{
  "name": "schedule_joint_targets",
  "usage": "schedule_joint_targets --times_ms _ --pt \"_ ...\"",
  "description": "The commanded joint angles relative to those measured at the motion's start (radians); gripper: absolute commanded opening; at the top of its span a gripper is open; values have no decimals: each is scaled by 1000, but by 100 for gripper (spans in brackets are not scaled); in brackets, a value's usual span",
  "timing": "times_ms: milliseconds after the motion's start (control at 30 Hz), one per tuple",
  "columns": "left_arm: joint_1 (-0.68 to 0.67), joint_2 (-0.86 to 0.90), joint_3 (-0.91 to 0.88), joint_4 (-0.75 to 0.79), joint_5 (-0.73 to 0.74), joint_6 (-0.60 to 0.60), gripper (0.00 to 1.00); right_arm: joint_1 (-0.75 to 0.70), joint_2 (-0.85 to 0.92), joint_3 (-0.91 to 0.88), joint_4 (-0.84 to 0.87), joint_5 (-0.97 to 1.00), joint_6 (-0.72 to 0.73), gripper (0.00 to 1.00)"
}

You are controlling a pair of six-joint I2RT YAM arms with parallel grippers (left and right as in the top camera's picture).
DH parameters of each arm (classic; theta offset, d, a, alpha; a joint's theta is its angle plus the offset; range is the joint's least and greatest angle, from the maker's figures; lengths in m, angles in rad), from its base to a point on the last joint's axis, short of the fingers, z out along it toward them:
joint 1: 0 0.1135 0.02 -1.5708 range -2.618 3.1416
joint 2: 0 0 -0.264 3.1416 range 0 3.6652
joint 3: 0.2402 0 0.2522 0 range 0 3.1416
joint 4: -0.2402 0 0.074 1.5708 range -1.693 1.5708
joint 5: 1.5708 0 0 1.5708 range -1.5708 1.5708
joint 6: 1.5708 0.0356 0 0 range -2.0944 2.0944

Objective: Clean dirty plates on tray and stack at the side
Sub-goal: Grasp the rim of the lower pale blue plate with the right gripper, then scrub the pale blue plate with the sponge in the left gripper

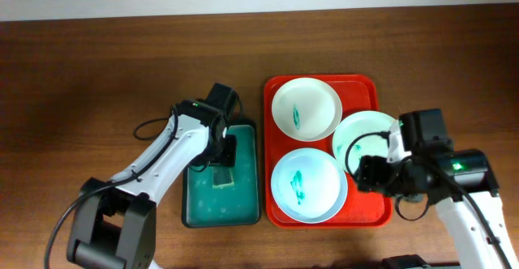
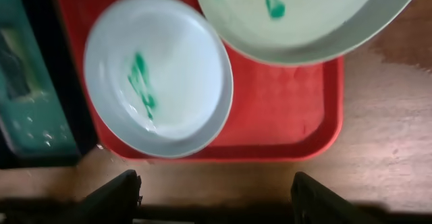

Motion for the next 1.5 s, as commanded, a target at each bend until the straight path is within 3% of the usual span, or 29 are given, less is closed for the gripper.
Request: schedule_joint_targets --times_ms 0,100,200,267,367,467,567,600,700,800,900,1000,1233,1333,1467 --pt "3 -10 -116 104 8 -69 47 -5 1 -117 69 -53 -32 72" --pt "3 -10 -207 248 75 -116 38 -5 2 -186 167 -65 -32 71" --pt "3 -10 -225 295 44 -115 0 -5 6 -192 217 -65 -32 70" --pt "3 -10 -214 278 44 -108 0 -5 24 -198 221 -65 -32 70" --pt "4 -39 -55 108 40 -47 0 -5 134 -248 293 -65 -32 70" --pt "4 -75 68 -6 45 -2 0 -5 259 -248 351 -152 -72 54" --pt "-8 -98 171 -82 53 -2 0 -5 423 -249 421 -97 -32 45" --pt "-23 -98 178 -78 53 -2 0 -5 486 -249 464 -105 -26 35" --pt "-90 -98 178 -72 72 -3 0 -5 582 -249 510 -113 -24 17" --pt "-172 -79 178 23 162 -8 0 -5 583 -249 522 -74 38 7" --pt "-246 -3 177 89 198 -156 0 -5 583 -249 531 -48 80 4" --pt "-298 87 177 153 283 -162 0 -5 583 -249 536 -49 108 4" --pt "-377 314 177 299 309 -213 0 -5 583 -249 528 -49 100 5" --pt "-370 360 177 274 163 -213 0 -5 583 -249 528 -49 99 4" --pt "-346 360 200 124 -131 -214 0 -5 583 -249 527 -49 97 4"
